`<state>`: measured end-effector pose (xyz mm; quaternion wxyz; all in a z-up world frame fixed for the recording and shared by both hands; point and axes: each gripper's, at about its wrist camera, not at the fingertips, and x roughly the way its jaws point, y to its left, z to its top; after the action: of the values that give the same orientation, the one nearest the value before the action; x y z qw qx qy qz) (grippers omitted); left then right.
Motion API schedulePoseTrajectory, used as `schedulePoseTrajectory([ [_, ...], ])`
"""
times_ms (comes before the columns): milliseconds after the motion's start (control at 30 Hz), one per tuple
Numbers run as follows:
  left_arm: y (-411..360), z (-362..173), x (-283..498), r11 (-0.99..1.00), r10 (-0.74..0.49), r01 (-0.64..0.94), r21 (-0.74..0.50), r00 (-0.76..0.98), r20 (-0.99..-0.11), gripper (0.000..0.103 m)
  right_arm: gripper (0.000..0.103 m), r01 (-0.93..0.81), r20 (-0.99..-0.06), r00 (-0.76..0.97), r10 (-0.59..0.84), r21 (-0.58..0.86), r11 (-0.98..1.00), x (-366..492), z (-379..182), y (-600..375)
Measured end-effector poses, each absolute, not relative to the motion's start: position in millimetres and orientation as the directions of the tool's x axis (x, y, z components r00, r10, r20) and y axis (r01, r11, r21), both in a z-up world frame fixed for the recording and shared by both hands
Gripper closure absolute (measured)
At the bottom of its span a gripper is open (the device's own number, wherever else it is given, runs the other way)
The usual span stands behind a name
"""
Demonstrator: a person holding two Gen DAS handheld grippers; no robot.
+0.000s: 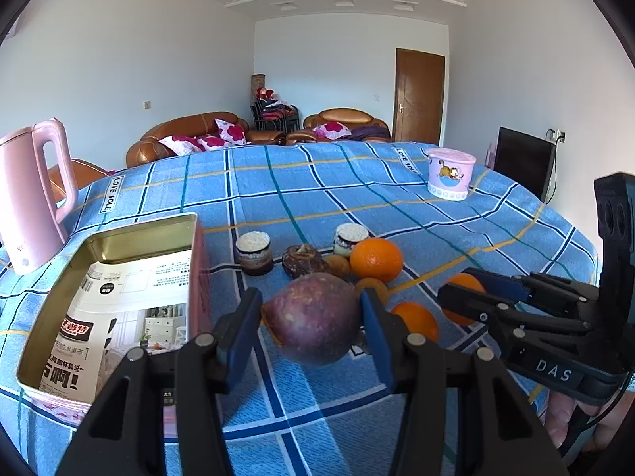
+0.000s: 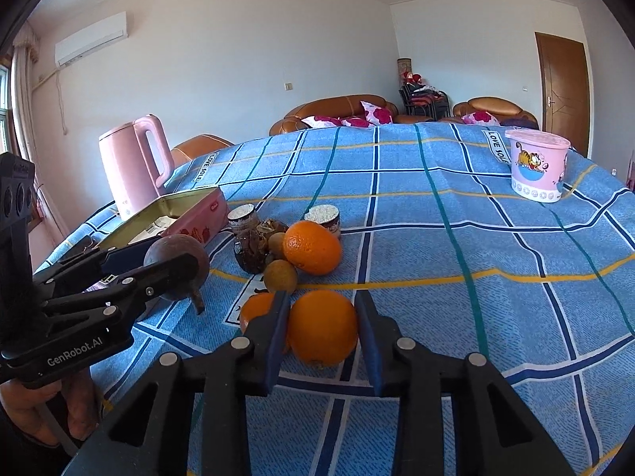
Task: Organize fruits
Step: 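Carry the passion fruit and orange toward the pink tin box with both tools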
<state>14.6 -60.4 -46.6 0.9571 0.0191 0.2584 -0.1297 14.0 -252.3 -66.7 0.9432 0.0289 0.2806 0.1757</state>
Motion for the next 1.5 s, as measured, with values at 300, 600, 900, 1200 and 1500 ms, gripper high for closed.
schedulePoseTrajectory([
  [300, -59, -42, 11, 0.97, -0.222, 0.242, -0.018, 0.857, -0.466, 0.05, 0.067, -0.329, -0.466, 0.814, 0.346, 0.119, 0.937, 5, -53, -248],
  [600, -53, -36, 6, 0.976, -0.202, 0.219, -0.012, 0.877, -0.436, 0.05, 0.067, -0.346, -0.447, 0.822, 0.353, 0.101, 0.933, 2, -46, -241],
  [900, -46, -27, 1, 0.981, -0.181, 0.195, -0.008, 0.895, -0.407, 0.05, 0.067, -0.366, -0.414, 0.834, 0.366, 0.083, 0.927, -4, -38, -234],
  [1200, -38, -21, -2, 0.985, -0.159, 0.17, -0.005, 0.908, -0.389, 0.05, 0.067, -0.382, -0.394, 0.838, 0.377, 0.067, 0.922, -7, -31, -226],
  [1500, -29, -17, -5, 0.989, -0.137, 0.145, -0.008, 0.917, -0.375, 0.051, 0.067, -0.402, -0.377, 0.839, 0.392, 0.055, 0.914, -7, -24, -218],
])
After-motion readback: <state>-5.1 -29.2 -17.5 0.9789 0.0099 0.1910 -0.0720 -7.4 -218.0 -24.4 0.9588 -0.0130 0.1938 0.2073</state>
